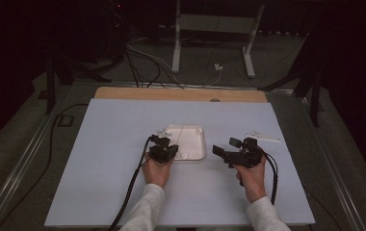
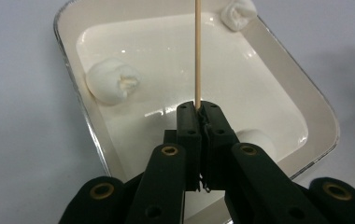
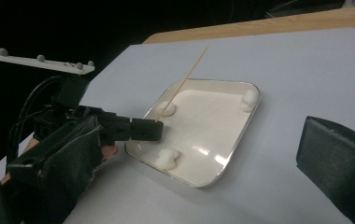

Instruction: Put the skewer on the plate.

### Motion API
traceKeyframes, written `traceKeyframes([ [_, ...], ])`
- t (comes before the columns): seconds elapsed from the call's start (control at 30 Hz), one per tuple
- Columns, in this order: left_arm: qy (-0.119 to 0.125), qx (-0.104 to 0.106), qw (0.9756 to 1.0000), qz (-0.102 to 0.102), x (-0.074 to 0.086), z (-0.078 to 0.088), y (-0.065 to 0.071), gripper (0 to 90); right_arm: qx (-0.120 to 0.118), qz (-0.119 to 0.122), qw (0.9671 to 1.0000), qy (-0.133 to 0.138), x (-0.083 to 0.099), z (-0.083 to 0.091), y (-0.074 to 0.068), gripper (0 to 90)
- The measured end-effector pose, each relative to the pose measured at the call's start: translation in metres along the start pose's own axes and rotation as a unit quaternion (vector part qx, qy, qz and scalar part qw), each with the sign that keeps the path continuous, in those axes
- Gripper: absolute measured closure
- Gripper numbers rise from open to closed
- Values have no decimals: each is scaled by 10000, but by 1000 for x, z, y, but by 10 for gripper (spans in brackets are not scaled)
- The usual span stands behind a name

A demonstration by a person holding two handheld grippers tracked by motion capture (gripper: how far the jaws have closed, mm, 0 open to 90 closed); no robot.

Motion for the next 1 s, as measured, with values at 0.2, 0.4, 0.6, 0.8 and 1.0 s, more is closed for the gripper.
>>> traceKeyframes([
  [0.2, -13, -1, 9999, 147, 2, -1, 0, 871, -15, -13, 10000, -10, 3, 0, 0, 0],
  [0.4, 31, 40, 9999, 120, 2, 0, 2, 768, -21, -24, 10000, 0, 2, 1, 1, 0],
  [0.6, 461, 409, 9981, -98, -6, 18, 8, 537, -32, 3, 10000, -3, 3, 3, 1, 0],
  [0.8, 846, 694, 9934, -332, -16, 50, 10, 307, -6, 145, 9999, 30, 4, 6, 1, 0],
  [1.0, 1141, 686, 9891, -627, -18, 87, 9, 165, 66, 289, 9995, 81, 4, 11, 2, 0],
])
Point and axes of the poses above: each handheld gripper's, and its own axes: z roughly backward along the jaws, x roughly out of its underside, y roughly to its right, the point moved 7 cm from there along -z, roughly forward along the jaws, and after that the axes turned 11 degrees about x, right-handed, at the moved point
